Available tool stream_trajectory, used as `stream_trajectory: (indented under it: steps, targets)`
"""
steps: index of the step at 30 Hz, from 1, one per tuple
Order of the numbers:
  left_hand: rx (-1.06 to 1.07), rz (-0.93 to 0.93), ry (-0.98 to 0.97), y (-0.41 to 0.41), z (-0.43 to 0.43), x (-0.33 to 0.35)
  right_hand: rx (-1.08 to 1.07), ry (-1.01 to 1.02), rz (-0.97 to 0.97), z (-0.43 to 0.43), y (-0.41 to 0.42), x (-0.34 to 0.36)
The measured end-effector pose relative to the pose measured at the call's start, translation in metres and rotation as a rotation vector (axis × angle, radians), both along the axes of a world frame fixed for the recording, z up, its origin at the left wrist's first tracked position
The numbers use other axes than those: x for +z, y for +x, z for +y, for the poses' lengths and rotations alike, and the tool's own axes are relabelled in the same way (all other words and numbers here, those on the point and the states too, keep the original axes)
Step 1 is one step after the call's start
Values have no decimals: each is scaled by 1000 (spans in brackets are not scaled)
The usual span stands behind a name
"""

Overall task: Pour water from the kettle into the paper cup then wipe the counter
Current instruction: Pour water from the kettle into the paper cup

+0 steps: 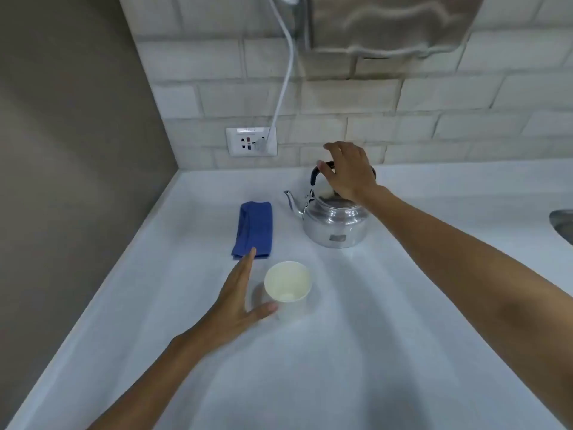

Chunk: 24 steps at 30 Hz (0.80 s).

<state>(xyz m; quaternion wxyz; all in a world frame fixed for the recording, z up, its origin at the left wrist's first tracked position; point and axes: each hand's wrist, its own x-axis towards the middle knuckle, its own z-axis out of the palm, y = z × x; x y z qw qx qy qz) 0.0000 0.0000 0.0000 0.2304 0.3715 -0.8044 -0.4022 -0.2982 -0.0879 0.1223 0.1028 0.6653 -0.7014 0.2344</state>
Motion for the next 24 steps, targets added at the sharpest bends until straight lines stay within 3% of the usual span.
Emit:
stream_trajectory:
  steps: [3,7,18,24]
  targets:
    - [-11,-40,91,-11,1,-4,-69,49,-10,-12,-3,0]
    - [8,83,230,-28,2,-11,-131,82,-52,-22,-4,2]
    - [168,150,246,-51,8,-19,-195,81,-129,-19,-2,10]
    - [242,155,215,-49,5,-13,-124,75,-184,-2,-1,13]
